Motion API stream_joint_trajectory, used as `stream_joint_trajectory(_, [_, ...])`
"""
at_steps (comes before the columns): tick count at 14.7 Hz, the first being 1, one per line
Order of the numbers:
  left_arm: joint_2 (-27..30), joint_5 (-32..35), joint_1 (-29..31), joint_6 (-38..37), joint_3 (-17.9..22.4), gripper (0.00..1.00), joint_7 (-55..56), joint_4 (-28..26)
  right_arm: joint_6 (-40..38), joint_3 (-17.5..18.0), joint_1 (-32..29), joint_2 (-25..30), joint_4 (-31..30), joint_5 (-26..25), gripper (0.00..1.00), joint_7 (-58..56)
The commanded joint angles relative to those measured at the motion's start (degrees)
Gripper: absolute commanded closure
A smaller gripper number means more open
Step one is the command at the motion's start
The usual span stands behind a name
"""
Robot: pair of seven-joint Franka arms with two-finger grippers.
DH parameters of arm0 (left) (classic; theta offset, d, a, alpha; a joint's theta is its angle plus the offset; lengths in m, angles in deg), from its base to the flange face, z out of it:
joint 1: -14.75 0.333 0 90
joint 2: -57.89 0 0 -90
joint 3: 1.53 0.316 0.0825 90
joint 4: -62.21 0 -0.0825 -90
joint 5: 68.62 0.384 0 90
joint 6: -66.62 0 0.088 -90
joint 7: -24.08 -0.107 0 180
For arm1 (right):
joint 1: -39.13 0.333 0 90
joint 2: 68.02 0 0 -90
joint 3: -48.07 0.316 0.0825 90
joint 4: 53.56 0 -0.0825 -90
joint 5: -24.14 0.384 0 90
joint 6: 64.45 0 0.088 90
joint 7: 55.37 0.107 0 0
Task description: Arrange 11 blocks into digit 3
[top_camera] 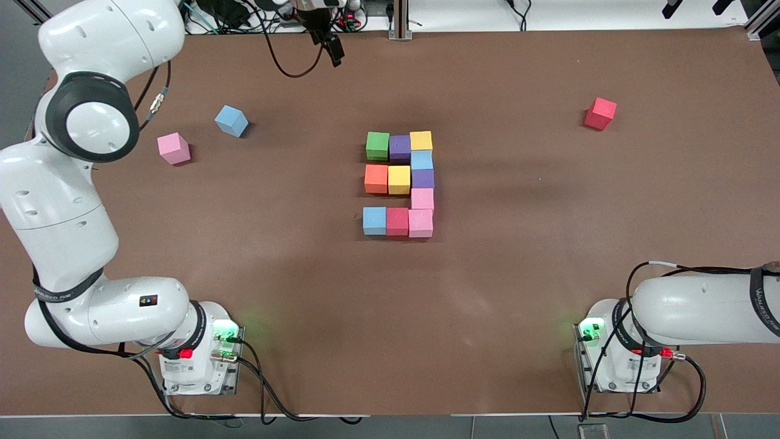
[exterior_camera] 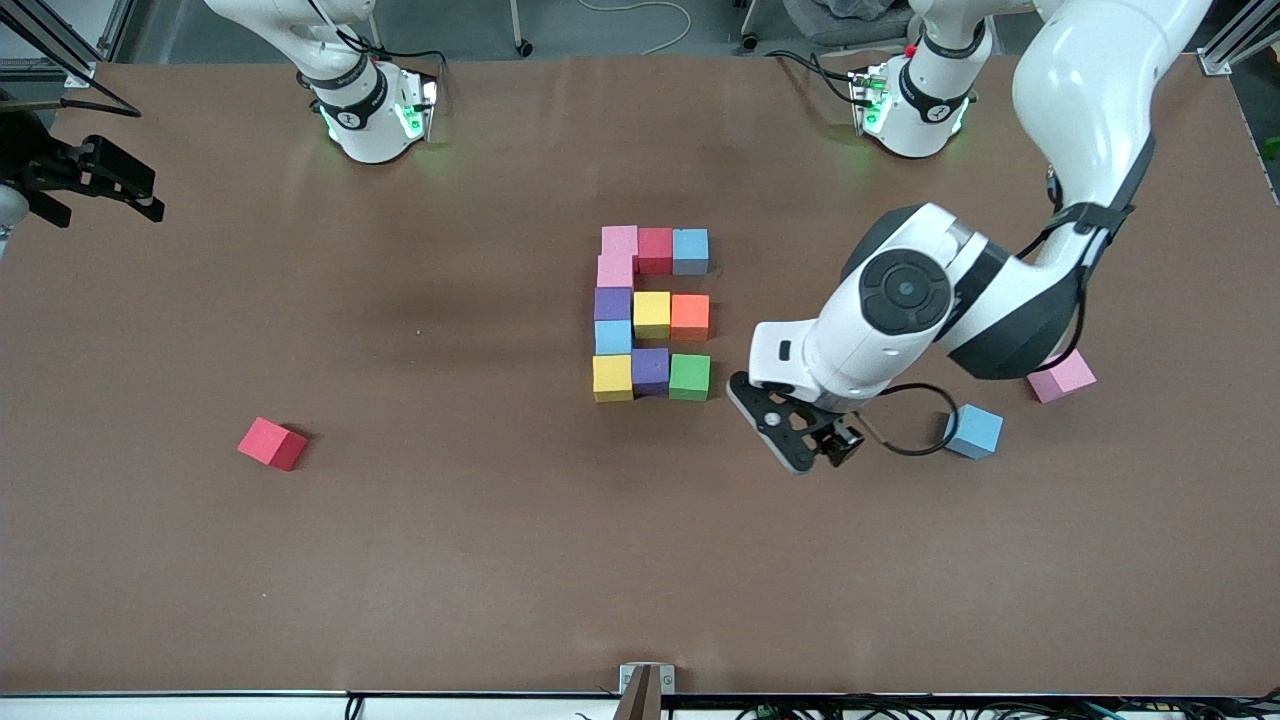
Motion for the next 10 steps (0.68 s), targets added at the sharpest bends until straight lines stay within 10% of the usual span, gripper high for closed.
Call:
stream_joint_trajectory(1, [6.1, -1.0, 1.3, -5.5, 0.1, 0.00, 10.3, -0.5, 0.3, 0.8, -0.9, 0.4, -0.6, -0.1, 0.00, -0.9])
stream_joint_trajectory(8, [16.5, -0.8, 4.1, -15.5, 0.5, 0.00, 34.4, -1.1, 0.1, 0.9, -0.9, 0.4, -0.6, -0.1, 0.00, -0.9])
stream_joint_trajectory(10, [18.9, -0.9, -0.7, -17.0, 8.8, 0.00, 33.9, -1.4, 0.0, 0.9, -0.9, 0.4, -0.6, -0.1, 0.00, -0.9])
